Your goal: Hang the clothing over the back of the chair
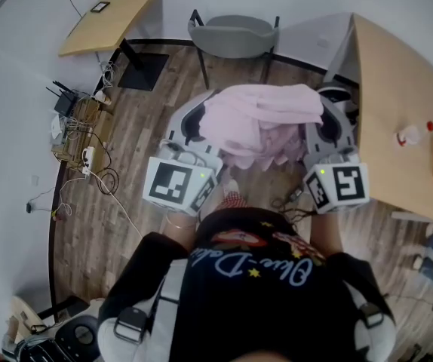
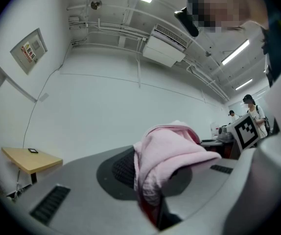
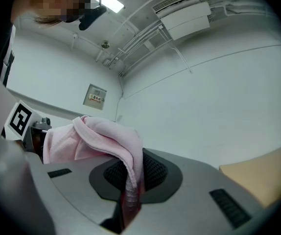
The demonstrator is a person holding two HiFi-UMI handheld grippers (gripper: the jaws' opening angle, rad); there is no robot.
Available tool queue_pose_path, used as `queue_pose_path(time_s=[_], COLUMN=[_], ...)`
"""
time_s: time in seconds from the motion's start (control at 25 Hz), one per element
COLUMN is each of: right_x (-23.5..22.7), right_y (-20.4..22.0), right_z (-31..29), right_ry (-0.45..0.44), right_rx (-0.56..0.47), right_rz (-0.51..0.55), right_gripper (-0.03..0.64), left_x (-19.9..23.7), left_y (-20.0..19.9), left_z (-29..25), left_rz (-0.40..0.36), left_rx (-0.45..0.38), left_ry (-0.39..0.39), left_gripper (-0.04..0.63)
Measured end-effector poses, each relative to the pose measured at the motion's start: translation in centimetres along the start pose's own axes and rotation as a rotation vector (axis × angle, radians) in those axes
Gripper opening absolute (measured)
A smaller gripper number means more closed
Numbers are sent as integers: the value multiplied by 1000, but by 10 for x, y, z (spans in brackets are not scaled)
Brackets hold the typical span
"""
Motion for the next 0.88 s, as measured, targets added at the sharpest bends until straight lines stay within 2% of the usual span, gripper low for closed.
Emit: queue_pose_path(time_s=[0.12, 0.52, 0.72, 0.88], right_x=[-6, -3, -12, -12], right_y=[2, 20, 6, 4], right_z=[-17, -15, -76, -103], right_ry=[15, 90, 114, 134], right_rx=[7, -1, 24, 30], right_rz=[-2, 5, 9, 10], right_gripper=[23, 23, 23, 23], left_x=[13, 21, 74, 98], left_y=[4, 21, 11, 10], left_z=[-17, -30, -74, -91], left_rz=[6, -11, 2, 1], left_rx=[2, -12, -5, -5], left_ry=[15, 91, 117, 135], left_gripper=[43, 43, 43, 43])
Point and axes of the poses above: the fingertips, and each gripper's own axes: z backward along the fingers, x to its left, y out of its underside, the point moved 10 cm from there along z, backward along the fingers, and after that the axes turned 6 degrees about x, right-handed, at the moved point
